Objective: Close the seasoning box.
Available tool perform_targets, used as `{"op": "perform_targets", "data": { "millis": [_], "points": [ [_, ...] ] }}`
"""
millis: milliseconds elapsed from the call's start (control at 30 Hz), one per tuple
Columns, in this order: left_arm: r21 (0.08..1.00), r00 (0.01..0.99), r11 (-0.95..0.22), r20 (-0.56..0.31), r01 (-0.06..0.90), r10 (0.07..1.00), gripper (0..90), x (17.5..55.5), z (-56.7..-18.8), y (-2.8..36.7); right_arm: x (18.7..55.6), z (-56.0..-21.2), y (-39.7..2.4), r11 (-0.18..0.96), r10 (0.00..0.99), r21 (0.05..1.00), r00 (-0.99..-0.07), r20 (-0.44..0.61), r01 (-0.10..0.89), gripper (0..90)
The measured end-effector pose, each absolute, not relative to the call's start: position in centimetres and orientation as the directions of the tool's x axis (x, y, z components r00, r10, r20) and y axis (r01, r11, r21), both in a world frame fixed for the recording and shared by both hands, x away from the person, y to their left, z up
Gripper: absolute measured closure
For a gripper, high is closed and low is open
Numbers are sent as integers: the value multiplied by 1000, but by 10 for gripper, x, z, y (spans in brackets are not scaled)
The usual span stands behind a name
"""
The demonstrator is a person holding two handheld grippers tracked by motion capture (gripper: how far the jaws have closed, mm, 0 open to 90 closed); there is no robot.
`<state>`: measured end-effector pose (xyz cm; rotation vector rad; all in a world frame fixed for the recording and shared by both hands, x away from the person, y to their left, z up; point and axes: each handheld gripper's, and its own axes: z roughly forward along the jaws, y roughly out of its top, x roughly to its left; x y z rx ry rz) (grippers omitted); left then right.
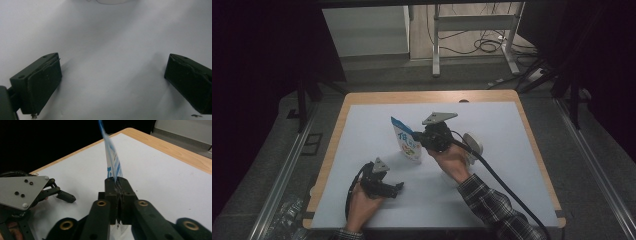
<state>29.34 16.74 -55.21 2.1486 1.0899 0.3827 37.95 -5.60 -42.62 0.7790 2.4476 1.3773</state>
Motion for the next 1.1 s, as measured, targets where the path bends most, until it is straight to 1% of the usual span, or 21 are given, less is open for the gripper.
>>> {"op": "perform_targets", "data": {
  "millis": [100, 433, 933, 1000, 1100],
  "points": [
    [692, 606, -413, -44, 592, 795, 12, 293, -552, 168, 378, -426, -56, 421, 546, 844, -836, 57, 333, 805],
    [693, 605, -412, -44, 592, 795, 13, 293, -552, 168, 373, -425, -62, 439, 546, 836, -837, 43, 329, 698],
    [697, 605, -410, -43, 589, 795, 17, 293, -552, 168, 360, -426, -86, 444, 552, 827, -833, 51, 345, 681],
    [697, 604, -410, -43, 589, 795, 18, 293, -552, 168, 357, -427, -88, 450, 550, 825, -834, 48, 343, 694],
    [700, 602, -405, -45, 589, 797, 19, 293, -553, 168, 353, -429, -93, 457, 549, 820, -835, 43, 343, 755]
  ]
}}
